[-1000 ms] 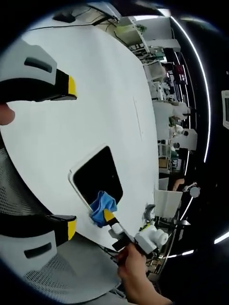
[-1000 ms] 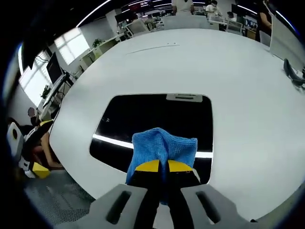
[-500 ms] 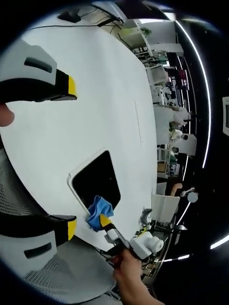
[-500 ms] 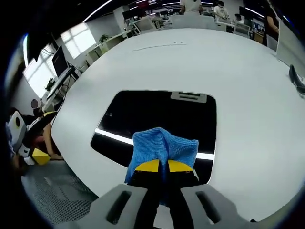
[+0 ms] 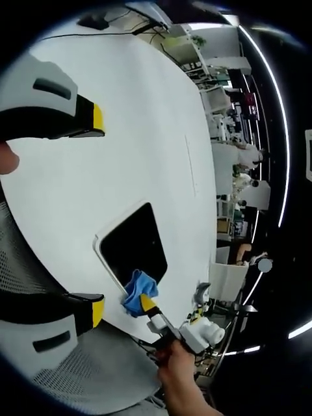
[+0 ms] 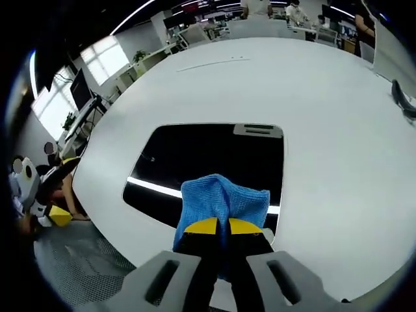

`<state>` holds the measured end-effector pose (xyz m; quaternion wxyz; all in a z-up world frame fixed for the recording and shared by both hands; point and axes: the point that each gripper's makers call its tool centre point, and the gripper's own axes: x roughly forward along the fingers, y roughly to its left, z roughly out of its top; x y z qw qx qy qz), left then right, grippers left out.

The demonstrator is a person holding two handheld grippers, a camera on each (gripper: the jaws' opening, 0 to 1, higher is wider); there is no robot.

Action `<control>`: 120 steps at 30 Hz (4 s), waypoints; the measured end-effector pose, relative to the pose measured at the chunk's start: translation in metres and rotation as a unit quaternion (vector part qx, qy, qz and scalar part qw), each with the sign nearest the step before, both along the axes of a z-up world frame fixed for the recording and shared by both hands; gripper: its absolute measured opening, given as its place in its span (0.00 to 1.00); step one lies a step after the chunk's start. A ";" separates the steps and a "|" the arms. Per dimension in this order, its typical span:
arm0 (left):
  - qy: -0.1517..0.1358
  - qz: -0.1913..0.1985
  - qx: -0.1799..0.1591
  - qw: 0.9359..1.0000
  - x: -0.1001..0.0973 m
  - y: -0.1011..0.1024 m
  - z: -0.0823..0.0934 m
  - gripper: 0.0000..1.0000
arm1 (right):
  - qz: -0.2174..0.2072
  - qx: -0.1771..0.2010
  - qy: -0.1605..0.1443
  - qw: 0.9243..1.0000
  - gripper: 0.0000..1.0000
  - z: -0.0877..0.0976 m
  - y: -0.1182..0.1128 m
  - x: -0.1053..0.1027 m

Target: Wipe the mirror surface with the cleaning cloth until all visible marks leave the cleaned area.

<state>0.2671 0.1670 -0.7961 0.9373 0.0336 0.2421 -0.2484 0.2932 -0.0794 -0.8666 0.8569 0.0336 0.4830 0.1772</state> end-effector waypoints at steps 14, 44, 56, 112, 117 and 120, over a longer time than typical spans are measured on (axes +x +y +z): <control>0.010 0.009 0.003 1.000 0.000 0.003 -0.003 0.99 | -0.011 0.006 0.013 1.000 0.00 0.000 -0.023 -0.006; -0.006 0.027 -0.006 1.000 0.005 0.007 0.001 0.99 | -0.023 -0.013 0.014 1.000 0.00 -0.001 -0.028 0.018; 0.004 0.021 -0.001 1.000 0.004 0.006 -0.004 0.99 | -0.012 0.002 0.009 1.000 0.00 -0.002 -0.026 0.045; 0.011 0.009 -0.050 0.999 -0.001 -0.002 -0.001 0.99 | -0.082 -0.042 -0.022 0.995 0.00 0.008 -0.122 0.045; 0.010 0.018 -0.044 0.999 -0.001 0.000 -0.001 0.99 | -0.078 -0.047 -0.022 0.996 0.01 0.006 -0.119 0.047; 0.013 0.019 -0.043 0.999 -0.001 0.001 -0.002 0.99 | -0.073 -0.045 -0.022 0.996 0.01 0.007 -0.113 0.052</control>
